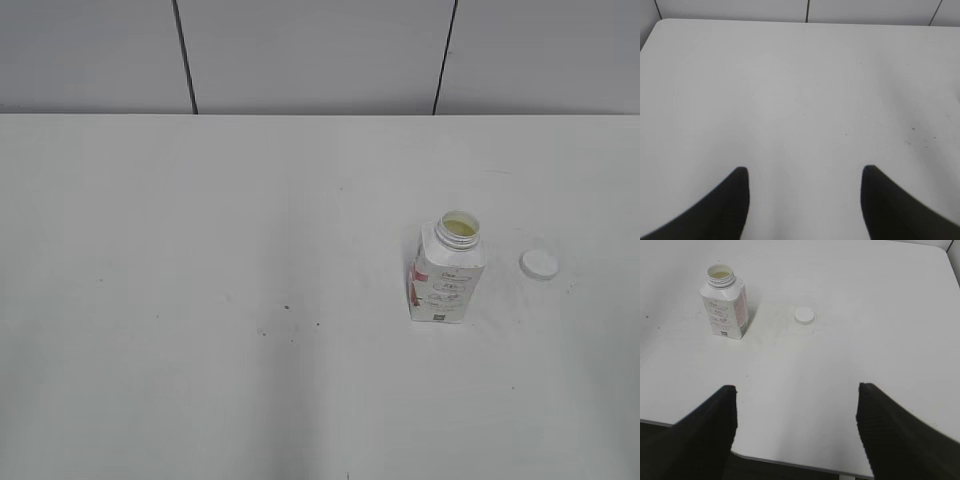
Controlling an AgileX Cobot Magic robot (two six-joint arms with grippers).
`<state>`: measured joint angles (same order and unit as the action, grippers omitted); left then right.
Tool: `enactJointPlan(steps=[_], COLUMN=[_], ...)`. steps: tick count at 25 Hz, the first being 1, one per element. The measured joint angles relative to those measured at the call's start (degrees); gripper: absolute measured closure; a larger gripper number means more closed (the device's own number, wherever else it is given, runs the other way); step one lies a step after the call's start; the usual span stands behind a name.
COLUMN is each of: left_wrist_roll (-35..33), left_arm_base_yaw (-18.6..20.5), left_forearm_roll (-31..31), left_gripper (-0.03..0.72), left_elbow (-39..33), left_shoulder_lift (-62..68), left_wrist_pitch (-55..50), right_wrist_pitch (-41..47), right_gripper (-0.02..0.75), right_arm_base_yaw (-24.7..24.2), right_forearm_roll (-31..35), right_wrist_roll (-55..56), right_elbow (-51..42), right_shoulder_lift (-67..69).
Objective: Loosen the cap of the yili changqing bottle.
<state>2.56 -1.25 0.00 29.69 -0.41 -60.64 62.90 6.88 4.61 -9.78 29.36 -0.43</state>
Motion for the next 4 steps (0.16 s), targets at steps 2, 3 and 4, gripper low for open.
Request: enactJointPlan(steps=[2, 3, 4], left_wrist_roll=[0.0, 0.0, 0.0], left_arm_base_yaw=[0.0, 0.0, 0.0], left_forearm_roll=[0.0, 0.0, 0.0], left_gripper=[0.249, 0.249, 0.249], left_elbow=[0.0, 0.0, 0.0], left_shoulder_lift=[0.0, 0.0, 0.0], left_wrist_pitch=[0.0, 0.0, 0.0], right_wrist_pitch=[0.0, 0.0, 0.0], right_gripper=[0.152, 0.152, 0.152], right_arm_base_yaw=[0.0, 0.0, 0.0], right_forearm_roll=[0.0, 0.0, 0.0], right_wrist_roll=[0.0, 0.0, 0.1], right_elbow=[0.0, 0.0, 0.0], right_shoulder_lift=[0.0, 0.0, 0.0])
